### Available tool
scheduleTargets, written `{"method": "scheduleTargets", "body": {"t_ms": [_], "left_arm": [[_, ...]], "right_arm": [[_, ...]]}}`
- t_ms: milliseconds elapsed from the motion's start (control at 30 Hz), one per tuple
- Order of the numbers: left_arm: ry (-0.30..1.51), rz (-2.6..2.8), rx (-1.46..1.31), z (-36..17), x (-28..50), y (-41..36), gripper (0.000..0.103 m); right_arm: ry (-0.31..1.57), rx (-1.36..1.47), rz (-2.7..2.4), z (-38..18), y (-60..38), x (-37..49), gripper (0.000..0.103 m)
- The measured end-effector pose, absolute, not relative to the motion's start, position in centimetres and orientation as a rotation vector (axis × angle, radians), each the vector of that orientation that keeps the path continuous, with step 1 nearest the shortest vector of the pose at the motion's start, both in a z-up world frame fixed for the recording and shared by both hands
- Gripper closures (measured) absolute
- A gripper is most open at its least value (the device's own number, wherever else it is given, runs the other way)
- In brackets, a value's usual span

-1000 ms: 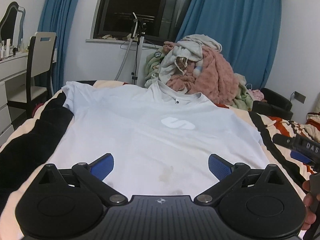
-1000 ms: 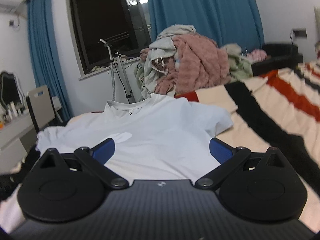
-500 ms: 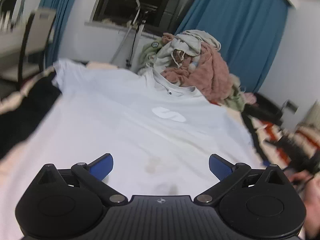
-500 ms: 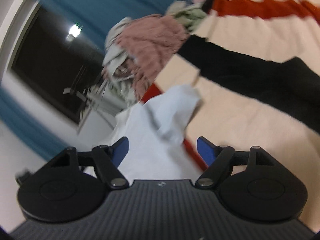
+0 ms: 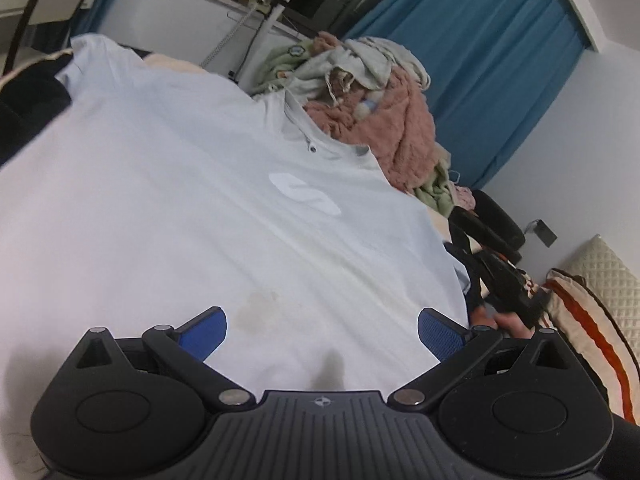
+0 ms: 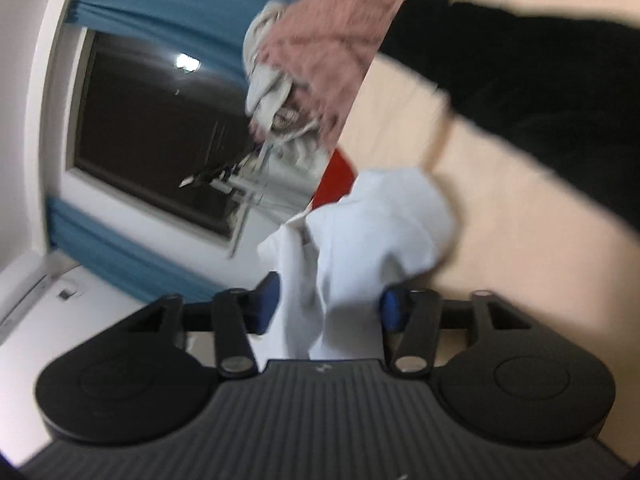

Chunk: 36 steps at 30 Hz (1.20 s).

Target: Fold clothes

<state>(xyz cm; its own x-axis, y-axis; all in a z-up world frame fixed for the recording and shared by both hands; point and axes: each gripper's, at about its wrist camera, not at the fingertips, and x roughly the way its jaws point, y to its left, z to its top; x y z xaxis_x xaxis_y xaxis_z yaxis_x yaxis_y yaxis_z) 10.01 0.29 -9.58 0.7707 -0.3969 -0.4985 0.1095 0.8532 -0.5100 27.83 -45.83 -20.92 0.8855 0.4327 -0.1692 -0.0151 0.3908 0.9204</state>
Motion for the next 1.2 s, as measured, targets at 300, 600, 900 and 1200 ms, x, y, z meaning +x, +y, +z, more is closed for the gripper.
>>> {"method": "scheduleTargets", "body": {"t_ms": [300, 600, 900, 1200], "left_arm": [[0.666, -0.301, -0.427, -11.5, 12.1, -2.0, 0.0], [0.653, -0.282, -0.41, -11.4, 12.4, -1.8, 0.0], [0.593, -0.251, -0.341, -9.9, 11.7, -1.9, 0.0], [0.528, -0.279, -0.299, -7.4, 9.3, -2.1, 0.0]], "right_arm": [[0.402, 1.053, 0.226, -18.8, -45.7, 32.2, 0.098], [0.277, 0.789, -0.01, -15.3, -47.4, 31.1, 0.099], [0.327, 0.665, -0.191, -14.3, -48.9, 29.6, 0.075], [0.426, 0.51, -0.236, -10.2, -45.4, 21.6, 0.012]]}}
